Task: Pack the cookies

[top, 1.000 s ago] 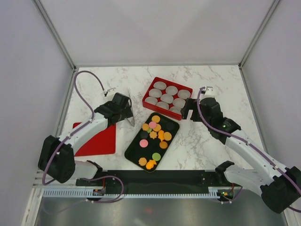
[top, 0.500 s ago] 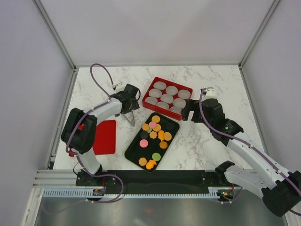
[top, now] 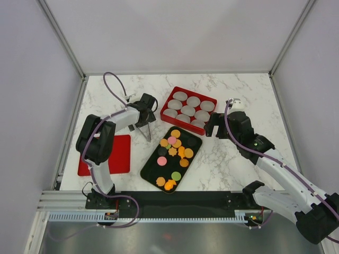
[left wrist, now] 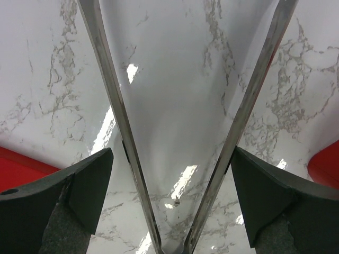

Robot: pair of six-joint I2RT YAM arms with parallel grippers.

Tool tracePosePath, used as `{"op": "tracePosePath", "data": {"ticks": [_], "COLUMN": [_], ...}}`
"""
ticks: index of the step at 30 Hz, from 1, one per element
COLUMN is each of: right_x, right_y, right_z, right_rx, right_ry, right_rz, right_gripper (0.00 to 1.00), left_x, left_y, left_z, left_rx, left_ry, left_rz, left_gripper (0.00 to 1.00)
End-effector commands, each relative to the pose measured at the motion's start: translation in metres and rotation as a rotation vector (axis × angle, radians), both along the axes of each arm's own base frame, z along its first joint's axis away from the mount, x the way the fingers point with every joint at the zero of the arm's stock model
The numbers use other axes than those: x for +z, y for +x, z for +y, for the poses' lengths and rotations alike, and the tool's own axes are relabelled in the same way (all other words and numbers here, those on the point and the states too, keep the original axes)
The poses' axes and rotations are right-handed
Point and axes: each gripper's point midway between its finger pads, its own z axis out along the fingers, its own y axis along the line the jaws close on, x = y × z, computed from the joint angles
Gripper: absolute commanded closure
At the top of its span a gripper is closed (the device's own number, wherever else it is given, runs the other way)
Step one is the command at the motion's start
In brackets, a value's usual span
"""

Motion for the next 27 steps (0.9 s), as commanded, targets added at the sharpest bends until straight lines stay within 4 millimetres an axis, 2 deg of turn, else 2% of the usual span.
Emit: {"op": "tracePosePath", "data": {"ticks": [1, 9, 12, 15, 16, 19, 27], "right_x": [0.000, -0.006, -0.008, -0.008, -0.009, -0.009, -0.002], "right_y": [0.000, 0.000, 0.000, 0.000, 0.000, -0.001, 0.004], "right_z": [-0.001, 0.001, 0.002, 0.001, 0.001, 0.001, 0.003], "right_rx": [-0.001, 0.001, 0.001, -0.004, -0.001, -0.002, -0.003], "right_ry": [-0.005, -0.001, 0.001, 0.002, 0.003, 0.005, 0.007], "right_rz": [-0.008, 0.016, 0.018, 0.021, 0.022, 0.021, 0.010], "right_gripper": [0.02, 0.02, 0.02, 0.02, 0.02, 0.02, 0.02], "left_x": [0.011, 0.001, -0.001, 0.003, 0.007, 0.022, 0.100], "left_y": [0.022, 0.021, 0.020, 0.024, 0.026, 0.032, 0.040], "left_z": [0.001, 0.002, 0.004, 0.002, 0.001, 0.001, -0.003], "left_rx": [0.029, -0.005, -0.010, -0.042, -0.052, -0.073, -0.125], "left_ry": [0.009, 0.019, 0.022, 0.032, 0.034, 0.040, 0.017], "left_rz": [-0.062, -0.026, -0.018, -0.020, -0.026, -0.056, -0.192], "left_gripper": [0.01, 0.07, 0.12, 0.21, 0.25, 0.26, 0.34]}}
